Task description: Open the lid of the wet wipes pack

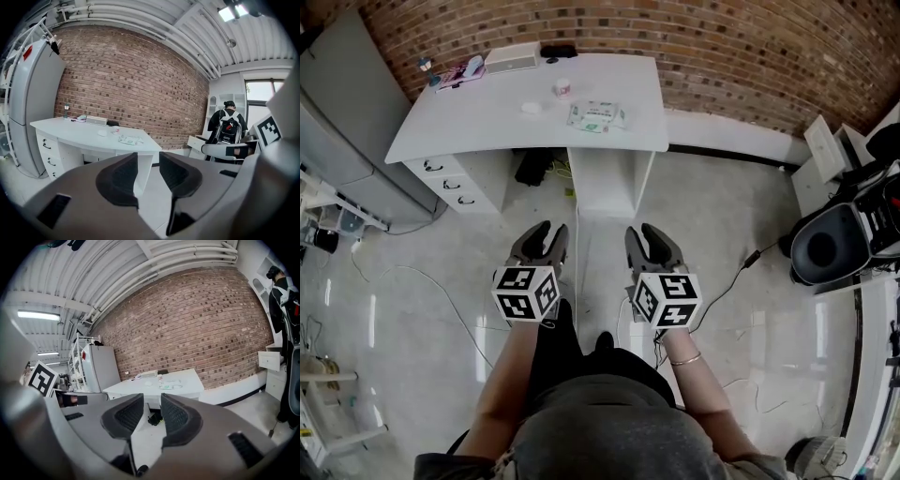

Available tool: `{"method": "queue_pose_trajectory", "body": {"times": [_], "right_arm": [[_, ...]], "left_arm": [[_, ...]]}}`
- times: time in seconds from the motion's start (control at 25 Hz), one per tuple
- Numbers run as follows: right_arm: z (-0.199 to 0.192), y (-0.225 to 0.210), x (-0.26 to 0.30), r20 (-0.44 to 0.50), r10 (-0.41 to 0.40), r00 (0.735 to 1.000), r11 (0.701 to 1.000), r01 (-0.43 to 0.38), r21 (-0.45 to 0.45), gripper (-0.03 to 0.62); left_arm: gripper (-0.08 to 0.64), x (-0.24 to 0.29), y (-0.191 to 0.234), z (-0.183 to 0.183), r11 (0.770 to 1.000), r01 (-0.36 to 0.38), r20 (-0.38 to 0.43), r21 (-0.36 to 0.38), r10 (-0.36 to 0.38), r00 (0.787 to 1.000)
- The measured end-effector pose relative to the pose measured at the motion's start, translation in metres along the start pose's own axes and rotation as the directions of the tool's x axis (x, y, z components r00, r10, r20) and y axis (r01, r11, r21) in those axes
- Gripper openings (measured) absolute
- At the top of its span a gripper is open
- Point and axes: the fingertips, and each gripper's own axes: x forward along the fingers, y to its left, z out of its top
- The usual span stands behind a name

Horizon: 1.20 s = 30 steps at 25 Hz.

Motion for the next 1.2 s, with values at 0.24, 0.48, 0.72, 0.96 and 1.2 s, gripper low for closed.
{"method": "queue_pose_trajectory", "body": {"times": [0.24, 0.48, 0.72, 0.96, 1.2], "right_arm": [[0.002, -0.005, 0.037, -0.010, -0.016, 1.000, 1.000, 0.016, 0.001, 0.120], [0.016, -0.014, 0.092, -0.017, -0.068, 0.998, 0.998, 0.068, 0.015, 0.120], [0.035, -0.013, 0.156, -0.012, -0.109, 0.994, 0.994, 0.109, 0.017, 0.121], [0.049, -0.015, 0.203, -0.018, -0.153, 0.988, 0.988, 0.154, 0.011, 0.121], [0.054, -0.014, 0.237, -0.027, -0.210, 0.977, 0.978, 0.211, 0.006, 0.123]], "left_arm": [[0.150, 0.037, 0.024, 0.000, 1.000, 0.028, -0.016, -0.013, -0.028, 0.999], [0.153, 0.086, 0.062, 0.018, 0.998, 0.062, -0.034, -0.014, -0.063, 0.997], [0.153, 0.132, 0.100, 0.042, 0.994, 0.112, -0.050, -0.011, -0.112, 0.992], [0.153, 0.171, 0.128, 0.058, 0.987, 0.160, -0.070, -0.006, -0.160, 0.985], [0.153, 0.200, 0.148, 0.070, 0.975, 0.222, -0.086, -0.006, -0.222, 0.971]]}}
